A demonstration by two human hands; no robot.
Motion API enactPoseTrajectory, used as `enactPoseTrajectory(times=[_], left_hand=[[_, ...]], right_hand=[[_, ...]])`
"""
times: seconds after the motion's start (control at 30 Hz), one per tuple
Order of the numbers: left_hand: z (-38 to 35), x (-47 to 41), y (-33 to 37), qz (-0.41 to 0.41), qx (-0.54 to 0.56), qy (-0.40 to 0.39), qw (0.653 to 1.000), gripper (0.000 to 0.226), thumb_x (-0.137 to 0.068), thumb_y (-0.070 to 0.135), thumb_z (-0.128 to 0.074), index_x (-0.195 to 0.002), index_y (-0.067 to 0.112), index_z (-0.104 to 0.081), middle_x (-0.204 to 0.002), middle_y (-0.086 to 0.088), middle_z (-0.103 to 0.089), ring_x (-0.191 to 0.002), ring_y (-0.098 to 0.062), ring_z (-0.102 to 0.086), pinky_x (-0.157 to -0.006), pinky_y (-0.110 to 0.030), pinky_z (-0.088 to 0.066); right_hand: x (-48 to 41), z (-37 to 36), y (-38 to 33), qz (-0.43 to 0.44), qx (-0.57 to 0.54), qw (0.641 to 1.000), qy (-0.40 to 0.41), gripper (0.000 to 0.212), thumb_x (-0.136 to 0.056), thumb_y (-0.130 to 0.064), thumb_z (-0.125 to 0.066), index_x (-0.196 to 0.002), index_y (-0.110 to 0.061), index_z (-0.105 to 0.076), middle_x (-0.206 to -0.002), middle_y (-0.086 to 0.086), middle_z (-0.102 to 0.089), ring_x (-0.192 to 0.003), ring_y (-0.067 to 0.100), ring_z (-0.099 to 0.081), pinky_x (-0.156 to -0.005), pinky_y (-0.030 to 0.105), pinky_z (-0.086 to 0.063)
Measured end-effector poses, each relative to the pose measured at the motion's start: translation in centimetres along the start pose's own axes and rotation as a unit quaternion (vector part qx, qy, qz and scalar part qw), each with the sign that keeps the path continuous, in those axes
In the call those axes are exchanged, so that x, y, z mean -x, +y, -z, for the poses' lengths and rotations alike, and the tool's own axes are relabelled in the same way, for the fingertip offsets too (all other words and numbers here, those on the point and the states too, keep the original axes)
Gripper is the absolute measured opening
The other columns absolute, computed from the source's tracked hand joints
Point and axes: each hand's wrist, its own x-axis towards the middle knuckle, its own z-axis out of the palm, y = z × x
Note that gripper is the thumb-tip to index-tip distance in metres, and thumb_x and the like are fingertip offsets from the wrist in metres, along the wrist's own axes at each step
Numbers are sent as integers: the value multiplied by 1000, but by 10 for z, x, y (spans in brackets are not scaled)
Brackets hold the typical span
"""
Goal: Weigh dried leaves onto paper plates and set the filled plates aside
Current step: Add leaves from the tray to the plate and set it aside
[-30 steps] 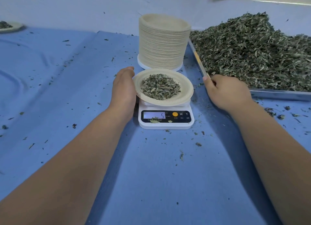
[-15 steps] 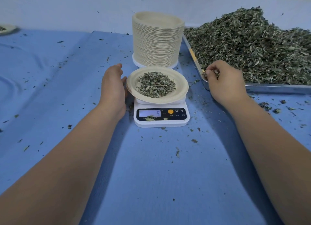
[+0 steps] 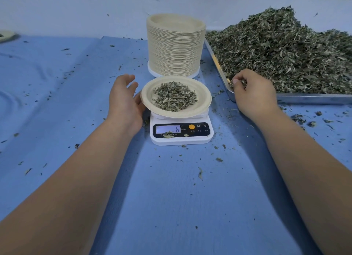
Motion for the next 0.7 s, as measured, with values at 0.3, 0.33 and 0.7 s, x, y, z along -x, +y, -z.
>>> enactPoseTrajectory(times=[0.3,0.33,0.7], left_hand=[[2,0,3,4,18,-3,1000,32,-102,36,-52,-125,17,-65,-135,-5,-58,-111,-23,-68,-64,-28,-59],[2,-1,3,5,20,-4,1000,32,-103,35,-51,-125,16,-65,-135,-6,-59,-112,-23,-68,-64,-28,-59],[3,-1,4,7,15,-4,1000,34,-104,37,-48,-126,16,-64,-133,-7,-61,-112,-22,-68,-67,-29,-59]], right_hand=[[-1,-3,3,21,-11,1000,20,17,-104,-26,-49,-106,-17,-63,-77,-5,-55,-65,22,-49,-75,37,-41],[-1,-3,3,23,-14,999,23,17,-103,-26,-49,-105,-17,-63,-77,-5,-55,-64,22,-48,-72,35,-39],[-2,-7,8,32,-36,998,37,16,-104,-26,-50,-105,-17,-64,-73,-8,-52,-57,2,-44,-65,29,-30]])
